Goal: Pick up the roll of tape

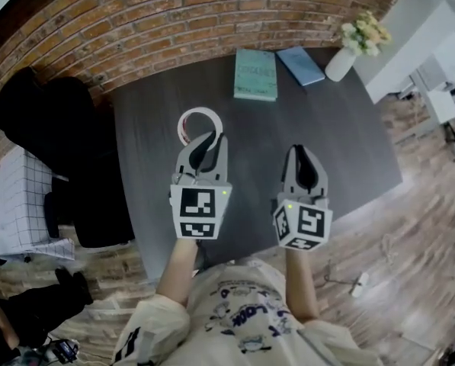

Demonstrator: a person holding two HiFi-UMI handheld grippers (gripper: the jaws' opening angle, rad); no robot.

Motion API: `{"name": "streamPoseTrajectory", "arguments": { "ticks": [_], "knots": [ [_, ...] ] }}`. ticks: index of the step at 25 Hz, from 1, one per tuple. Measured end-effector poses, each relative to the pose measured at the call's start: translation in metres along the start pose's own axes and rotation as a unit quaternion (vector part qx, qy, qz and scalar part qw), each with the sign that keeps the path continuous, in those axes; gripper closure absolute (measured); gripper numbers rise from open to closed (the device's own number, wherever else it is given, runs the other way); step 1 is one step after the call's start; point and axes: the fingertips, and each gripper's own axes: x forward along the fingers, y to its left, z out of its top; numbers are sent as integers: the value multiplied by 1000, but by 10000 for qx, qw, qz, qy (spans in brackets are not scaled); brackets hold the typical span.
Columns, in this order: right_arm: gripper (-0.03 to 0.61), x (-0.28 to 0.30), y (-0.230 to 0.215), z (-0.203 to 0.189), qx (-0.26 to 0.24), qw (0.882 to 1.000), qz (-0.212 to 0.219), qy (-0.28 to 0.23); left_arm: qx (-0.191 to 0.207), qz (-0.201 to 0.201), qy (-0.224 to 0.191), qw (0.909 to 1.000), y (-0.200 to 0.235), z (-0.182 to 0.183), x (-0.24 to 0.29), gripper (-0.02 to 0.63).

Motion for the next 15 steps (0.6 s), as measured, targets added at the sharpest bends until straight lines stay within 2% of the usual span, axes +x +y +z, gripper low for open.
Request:
{"name": "streamPoseTrajectory", "arguments": {
  "ticks": [15],
  "knots": [
    [549, -33, -5, 27, -58, 9992, -282, -267, -10, -99, -447, 9990, -15, 30, -35, 571]
  ]
}}
